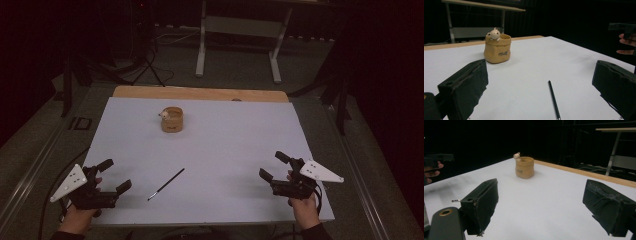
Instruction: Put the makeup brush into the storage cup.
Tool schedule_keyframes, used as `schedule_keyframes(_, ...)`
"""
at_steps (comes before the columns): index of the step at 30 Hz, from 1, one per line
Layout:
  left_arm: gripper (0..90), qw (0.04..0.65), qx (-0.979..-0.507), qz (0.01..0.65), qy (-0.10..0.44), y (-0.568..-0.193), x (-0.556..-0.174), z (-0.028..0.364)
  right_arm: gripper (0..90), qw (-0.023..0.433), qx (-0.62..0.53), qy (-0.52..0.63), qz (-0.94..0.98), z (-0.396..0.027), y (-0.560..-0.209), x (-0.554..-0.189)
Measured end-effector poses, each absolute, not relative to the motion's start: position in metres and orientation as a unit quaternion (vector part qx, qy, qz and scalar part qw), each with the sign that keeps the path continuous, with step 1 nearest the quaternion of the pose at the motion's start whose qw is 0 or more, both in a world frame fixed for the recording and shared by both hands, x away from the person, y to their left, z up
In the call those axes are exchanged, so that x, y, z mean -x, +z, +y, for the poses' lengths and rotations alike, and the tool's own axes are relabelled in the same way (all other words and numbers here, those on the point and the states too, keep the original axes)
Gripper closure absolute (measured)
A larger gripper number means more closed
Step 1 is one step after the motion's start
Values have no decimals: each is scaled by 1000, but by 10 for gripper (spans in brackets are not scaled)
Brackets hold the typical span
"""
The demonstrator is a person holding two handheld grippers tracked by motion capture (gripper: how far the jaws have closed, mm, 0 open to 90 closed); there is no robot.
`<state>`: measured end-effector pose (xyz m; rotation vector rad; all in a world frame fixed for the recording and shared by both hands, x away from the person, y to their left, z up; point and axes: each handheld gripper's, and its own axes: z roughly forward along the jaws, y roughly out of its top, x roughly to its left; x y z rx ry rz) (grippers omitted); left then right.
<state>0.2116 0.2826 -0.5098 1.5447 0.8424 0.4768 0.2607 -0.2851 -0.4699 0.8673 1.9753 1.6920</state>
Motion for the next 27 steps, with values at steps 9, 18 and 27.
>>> schedule_keyframes(9,5,588,-691,375,190,-487,-213,277,128,200,-312,604,705,-284,-471,-262)
schedule_keyframes(18,5,567,-714,383,151,-455,-225,263,128,195,-308,605,708,-281,-471,-263)
schedule_keyframes(27,5,504,-767,373,139,-432,-246,236,128,191,-307,605,709,-280,-471,-263)
